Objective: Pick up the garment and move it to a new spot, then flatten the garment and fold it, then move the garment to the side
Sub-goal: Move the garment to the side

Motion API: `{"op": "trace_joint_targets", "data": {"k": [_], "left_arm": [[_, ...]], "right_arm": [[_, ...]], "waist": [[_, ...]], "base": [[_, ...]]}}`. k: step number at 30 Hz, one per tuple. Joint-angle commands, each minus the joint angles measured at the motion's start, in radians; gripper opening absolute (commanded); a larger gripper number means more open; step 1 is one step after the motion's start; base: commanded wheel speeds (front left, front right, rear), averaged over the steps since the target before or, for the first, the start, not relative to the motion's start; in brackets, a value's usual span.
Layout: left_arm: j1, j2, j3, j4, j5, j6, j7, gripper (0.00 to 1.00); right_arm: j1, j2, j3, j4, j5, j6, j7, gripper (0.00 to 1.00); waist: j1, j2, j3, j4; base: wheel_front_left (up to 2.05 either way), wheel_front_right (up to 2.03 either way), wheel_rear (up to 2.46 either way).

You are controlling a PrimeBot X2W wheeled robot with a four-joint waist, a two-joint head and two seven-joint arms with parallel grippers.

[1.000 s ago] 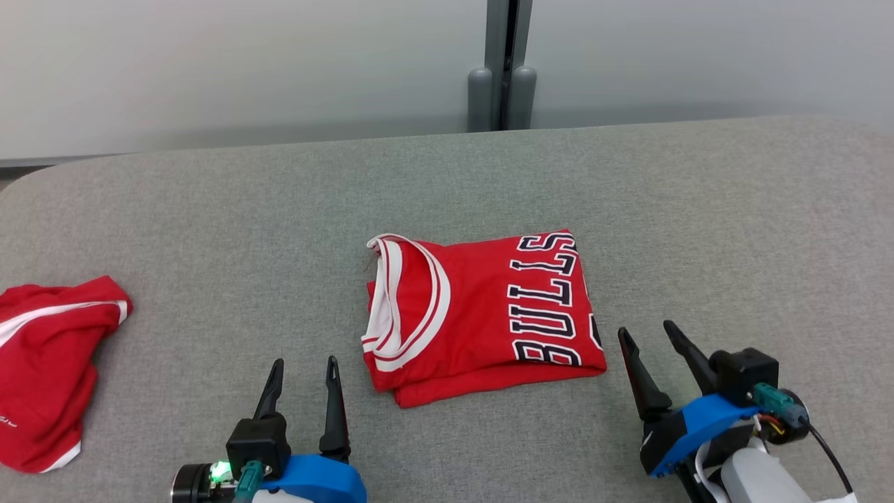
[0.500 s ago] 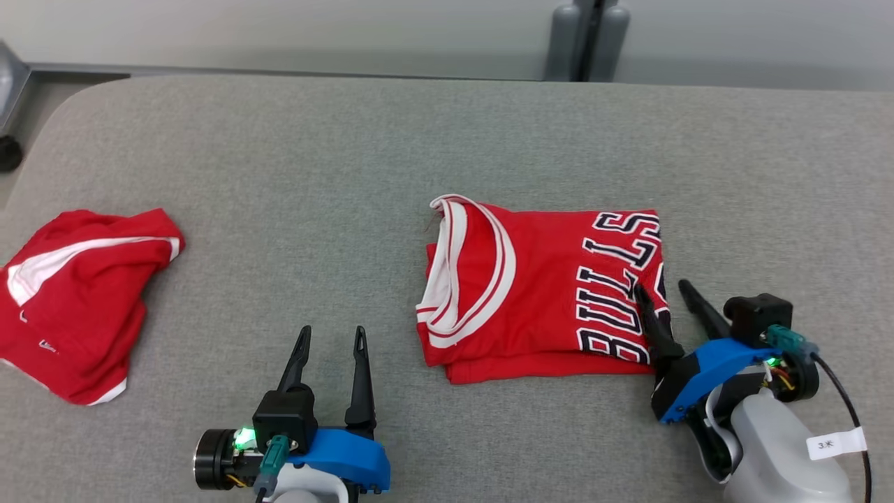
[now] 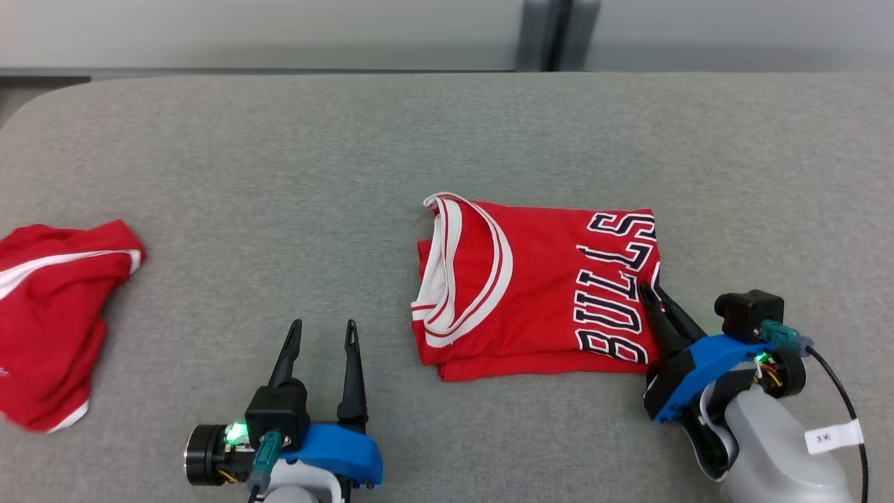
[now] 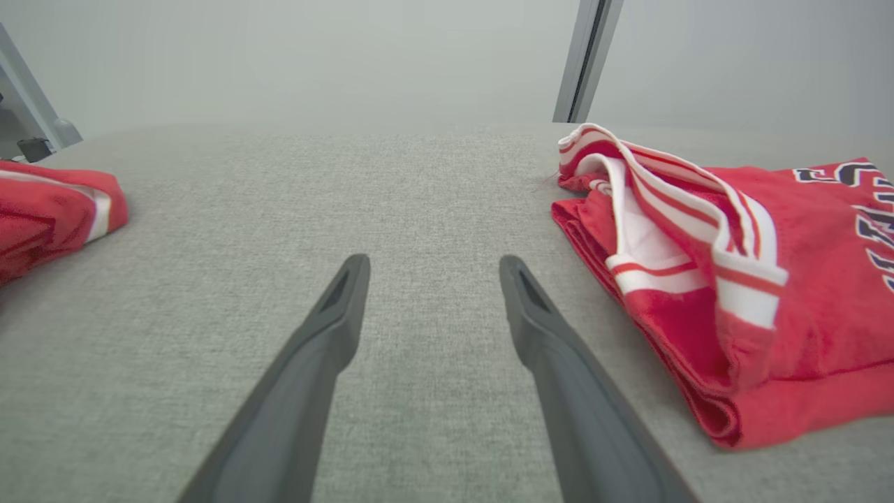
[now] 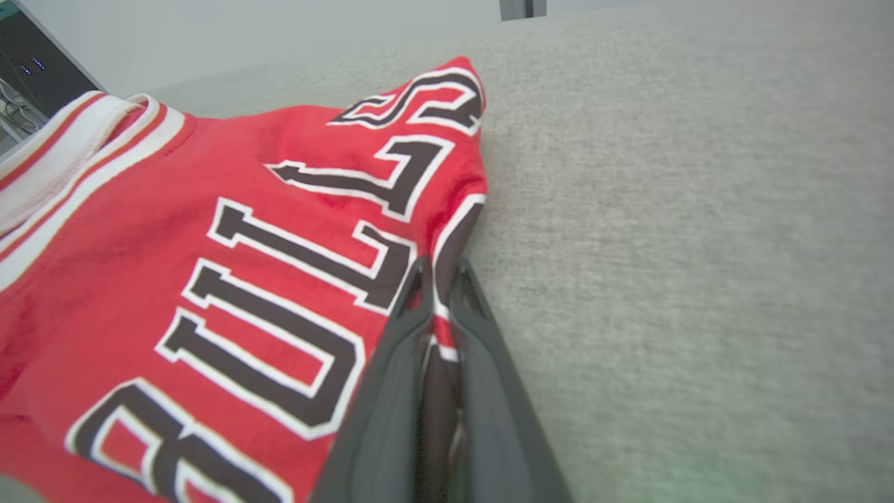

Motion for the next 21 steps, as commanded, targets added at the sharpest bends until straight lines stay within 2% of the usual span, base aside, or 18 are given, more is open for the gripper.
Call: {"op": "trace_joint_targets", "data": {"k": [1,11,16,21], "left_arm": [[-0.014,0.0,0.002,-0.006,0.009,-0.004,0.0,1.0],[-0.077,0.0,-0.024,0.009,0.03,-0.06,0.0,1.0],[-0.1,0.0,-0.06,0.03,0.014,-0.088,0.0,1.0],[-0.108,0.0,-0.074,0.025,0.027,-0.111,0.0,1.0]], "right_arm": [[0.036,-0.016,-0.009,0.009,0.001,-0.003,0.003,0.0],[0.096,0.006,-0.003,0.002,-0.001,-0.004,0.006,0.0],[0.115,0.011,-0.011,-0.01,0.007,-0.003,0.005,0.0],[0.12,0.022,-0.033,-0.03,0.015,-0.002,0.002,0.0]], "waist": [[-0.0001,0.0,-0.021,-0.044],[-0.0001,0.0,-0.024,-0.328],[-0.0001,0.0,-0.02,-0.427],[-0.0001,0.0,-0.01,-0.491]], "base": [[0.0,0.0,0.0],[0.0,0.0,0.0],[0.0,0.0,0.0],[0.0,0.0,0.0]]}}
